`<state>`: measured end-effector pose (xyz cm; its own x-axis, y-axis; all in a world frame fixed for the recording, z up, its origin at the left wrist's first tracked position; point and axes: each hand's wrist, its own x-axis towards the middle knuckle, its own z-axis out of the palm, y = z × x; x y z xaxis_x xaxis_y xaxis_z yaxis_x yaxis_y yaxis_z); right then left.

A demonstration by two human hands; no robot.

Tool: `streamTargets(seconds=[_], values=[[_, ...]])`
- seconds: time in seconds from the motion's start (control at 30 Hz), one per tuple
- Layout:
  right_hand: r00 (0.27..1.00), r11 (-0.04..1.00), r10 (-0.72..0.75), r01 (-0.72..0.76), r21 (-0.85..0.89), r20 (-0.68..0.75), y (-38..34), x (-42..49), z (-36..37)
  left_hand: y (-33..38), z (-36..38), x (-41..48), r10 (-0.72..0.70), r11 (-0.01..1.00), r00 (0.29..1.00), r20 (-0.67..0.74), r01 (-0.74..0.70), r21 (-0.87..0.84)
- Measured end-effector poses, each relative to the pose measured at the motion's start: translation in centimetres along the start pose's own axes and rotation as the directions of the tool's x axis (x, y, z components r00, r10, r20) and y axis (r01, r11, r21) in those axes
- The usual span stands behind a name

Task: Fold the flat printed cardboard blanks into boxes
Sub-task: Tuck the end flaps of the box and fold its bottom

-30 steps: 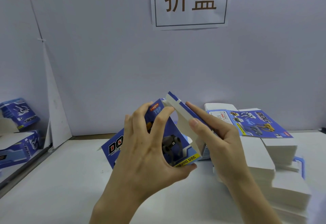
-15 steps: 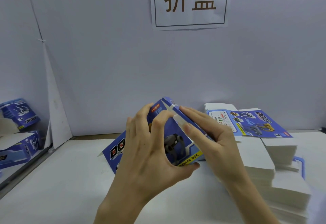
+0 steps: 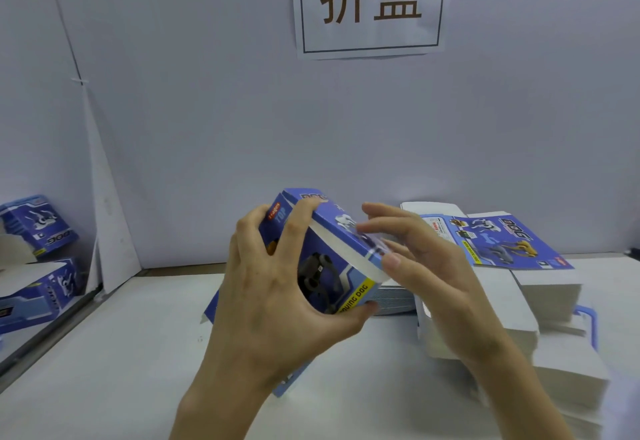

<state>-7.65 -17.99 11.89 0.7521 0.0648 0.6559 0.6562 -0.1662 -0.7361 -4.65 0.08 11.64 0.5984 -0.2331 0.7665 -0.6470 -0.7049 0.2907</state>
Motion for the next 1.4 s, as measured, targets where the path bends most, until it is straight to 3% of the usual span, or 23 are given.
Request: streamTargets(seconds=[0.27,0.5,0.63,0.73,0.83,0.93,0.97,1.07,1.2,1.4], values=[[0.988,0.997,-0.057,0.063,0.036,-0.144,1.2,0.1,0.9,0.0,0.2,-0.1,-0.070,0.996,0.997,-0.012,0.071,0.049],[0.999,0.999,-0.032,0.032,0.042,0.007,0.5,0.3,1.4,0.9,-0.2,0.0,-0.204,0.977,0.977,-0.063,0.199,-0.081],[0.985,0.988,-0.073,0.093,0.126,-0.154,0.7,0.5,2.3,0.8,-0.7,0.2,-0.171,0.968,0.985,-0.027,0.163,-0.189],[0.967,0.962,-0.001,0.070,0.264,-0.254,0.7,0.6,1.5,-0.8,-1.7,0.7,-0.190,0.885,0.982,0.015,0.178,-0.430],[0.972,0.910,0.128,-0.035,0.413,-0.199,1.0,0.3,1.3,-1.6,-1.7,0.6,-0.208,0.745,0.977,0.057,0.195,-0.638],[0.977,0.884,0.138,-0.049,0.465,-0.160,1.1,0.1,2.0,-1.2,-0.7,0.5,-0.192,0.333,0.952,0.238,0.291,-0.897],[0.983,0.881,0.123,-0.044,0.471,-0.138,1.0,0.0,2.2,-1.1,-0.6,0.6,-0.171,0.249,0.954,0.246,0.284,-0.926],[0.996,0.889,0.056,-0.020,0.458,-0.066,0.6,-0.3,2.4,-1.1,-0.7,0.9,-0.168,0.234,0.968,0.186,0.222,-0.946],[0.991,0.899,0.057,0.002,0.438,-0.122,0.4,-0.4,2.3,-0.8,-0.7,0.2,-0.201,0.173,0.968,0.149,0.185,-0.968],[0.991,0.902,0.033,0.025,0.431,-0.126,-0.1,-0.3,1.9,-0.6,-0.2,-0.1,-0.200,0.178,0.977,0.070,0.106,-0.978]])
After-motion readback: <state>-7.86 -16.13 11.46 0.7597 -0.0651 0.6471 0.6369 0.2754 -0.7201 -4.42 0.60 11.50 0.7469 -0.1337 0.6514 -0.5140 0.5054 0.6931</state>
